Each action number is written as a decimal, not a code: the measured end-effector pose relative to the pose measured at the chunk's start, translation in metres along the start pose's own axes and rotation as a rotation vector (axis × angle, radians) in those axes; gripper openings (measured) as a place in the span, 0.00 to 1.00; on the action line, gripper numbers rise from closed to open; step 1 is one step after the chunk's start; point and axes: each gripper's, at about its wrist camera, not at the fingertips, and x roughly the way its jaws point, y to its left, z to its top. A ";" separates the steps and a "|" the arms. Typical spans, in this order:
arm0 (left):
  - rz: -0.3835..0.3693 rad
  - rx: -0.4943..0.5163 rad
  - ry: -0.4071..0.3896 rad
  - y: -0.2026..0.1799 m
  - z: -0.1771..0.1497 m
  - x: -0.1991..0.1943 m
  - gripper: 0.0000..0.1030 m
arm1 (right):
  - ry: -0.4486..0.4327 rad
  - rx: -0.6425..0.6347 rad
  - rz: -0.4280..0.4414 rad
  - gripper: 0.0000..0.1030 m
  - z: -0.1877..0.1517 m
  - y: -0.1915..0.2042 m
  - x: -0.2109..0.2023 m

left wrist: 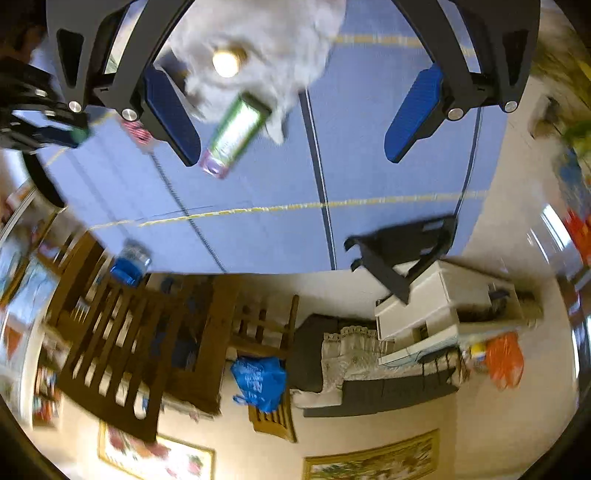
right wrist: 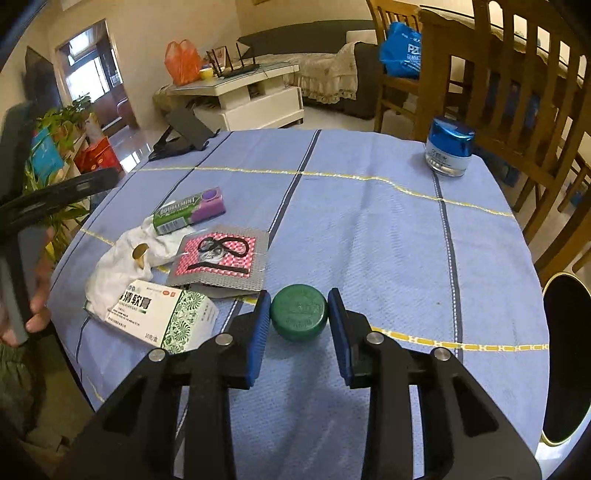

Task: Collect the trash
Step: 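Grasp the green bottle cap with the right tool while the left tool grasps the green gum pack, then drop the green cap into the bin with the right tool while the left tool drops the gum pack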

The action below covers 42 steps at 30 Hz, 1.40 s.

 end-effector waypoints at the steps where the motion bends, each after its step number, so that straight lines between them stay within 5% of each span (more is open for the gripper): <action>1: 0.001 0.042 0.036 -0.008 0.004 0.009 0.94 | -0.001 0.000 -0.007 0.31 0.000 -0.001 -0.001; 7: -0.060 0.312 0.125 -0.055 0.005 0.038 0.94 | -0.002 0.034 -0.015 0.31 -0.001 -0.012 -0.002; 11: -0.075 0.404 0.169 -0.063 0.005 0.060 0.93 | -0.007 0.035 -0.017 0.31 0.001 -0.013 -0.001; 14: -0.107 0.448 0.215 -0.063 0.006 0.075 0.79 | -0.009 0.035 -0.019 0.31 0.001 -0.012 0.000; 15: -0.114 0.456 0.235 -0.063 0.005 0.079 0.67 | -0.009 0.036 -0.019 0.31 0.002 -0.012 0.000; 17: -0.140 0.444 0.254 -0.058 0.006 0.083 0.59 | -0.009 0.041 -0.020 0.31 0.002 -0.012 0.001; 20: -0.140 0.404 0.268 -0.052 0.008 0.085 0.30 | -0.009 0.052 -0.015 0.31 0.002 -0.015 0.001; 26: -0.085 0.249 0.294 -0.043 0.012 0.083 0.29 | -0.016 0.062 -0.009 0.31 0.004 -0.017 -0.001; 33: -0.100 -0.015 0.183 -0.024 0.028 0.048 0.29 | -0.073 0.114 -0.027 0.31 0.007 -0.037 -0.017; 38: -0.081 -0.104 0.144 -0.024 0.028 0.035 0.28 | -0.114 0.178 -0.047 0.31 0.005 -0.061 -0.032; 42: -0.080 -0.080 0.094 -0.047 0.035 0.018 0.28 | -0.150 0.199 -0.104 0.31 0.002 -0.079 -0.047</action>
